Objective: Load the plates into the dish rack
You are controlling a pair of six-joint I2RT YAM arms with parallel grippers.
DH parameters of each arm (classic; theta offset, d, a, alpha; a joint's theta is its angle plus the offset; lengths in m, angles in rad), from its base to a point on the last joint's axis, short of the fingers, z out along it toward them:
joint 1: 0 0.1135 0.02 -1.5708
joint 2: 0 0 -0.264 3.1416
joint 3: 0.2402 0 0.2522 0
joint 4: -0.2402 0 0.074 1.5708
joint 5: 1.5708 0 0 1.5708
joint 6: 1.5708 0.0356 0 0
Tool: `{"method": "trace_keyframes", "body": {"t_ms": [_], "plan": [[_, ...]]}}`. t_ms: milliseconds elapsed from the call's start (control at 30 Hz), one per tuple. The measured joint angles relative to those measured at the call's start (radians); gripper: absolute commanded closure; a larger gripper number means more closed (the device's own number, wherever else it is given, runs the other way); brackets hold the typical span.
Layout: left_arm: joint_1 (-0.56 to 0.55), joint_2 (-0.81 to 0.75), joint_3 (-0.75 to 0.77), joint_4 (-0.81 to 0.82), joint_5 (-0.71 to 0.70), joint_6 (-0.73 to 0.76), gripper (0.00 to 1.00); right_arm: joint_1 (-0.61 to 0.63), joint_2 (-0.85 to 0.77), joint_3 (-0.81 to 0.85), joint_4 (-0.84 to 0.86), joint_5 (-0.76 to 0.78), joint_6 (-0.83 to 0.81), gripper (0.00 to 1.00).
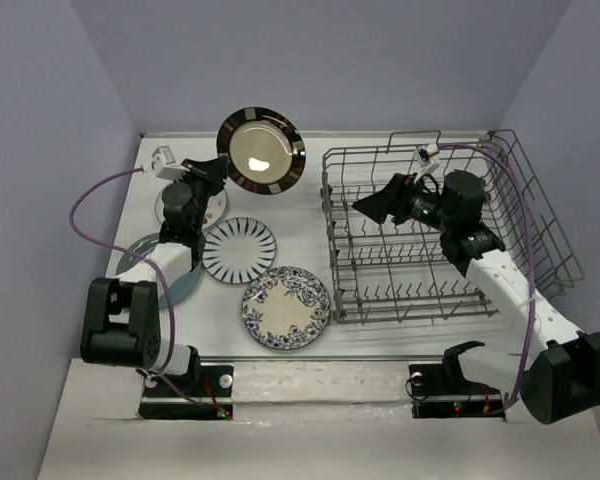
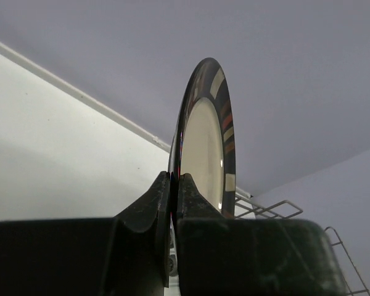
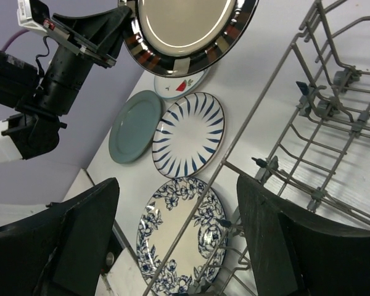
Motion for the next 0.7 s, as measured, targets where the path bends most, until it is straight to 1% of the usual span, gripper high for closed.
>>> {"method": "trace_keyframes", "body": {"t_ms": [200, 300, 533, 700], "plan": [[0.007, -0.126, 0.0, -0.105, 0.0, 0.018, 0.94, 0.04, 0.095, 0.092, 0.02, 0.0, -0.003, 0.1], [0.008, -0.177, 0.0, -0.128, 0.018, 0.008, 0.94, 0.044, 0.139, 0.129, 0.042, -0.003, 0.002, 0.08], [-0.013, -0.296, -0.042, -0.112, 0.108, -0.07, 0.94, 0.044, 0.229, 0.169, 0.069, -0.015, 0.019, 0.05], [-0.083, -0.315, -0.074, -0.095, 0.159, -0.109, 0.94, 0.044, 0.246, 0.179, 0.068, -0.024, 0.011, 0.03]]}}
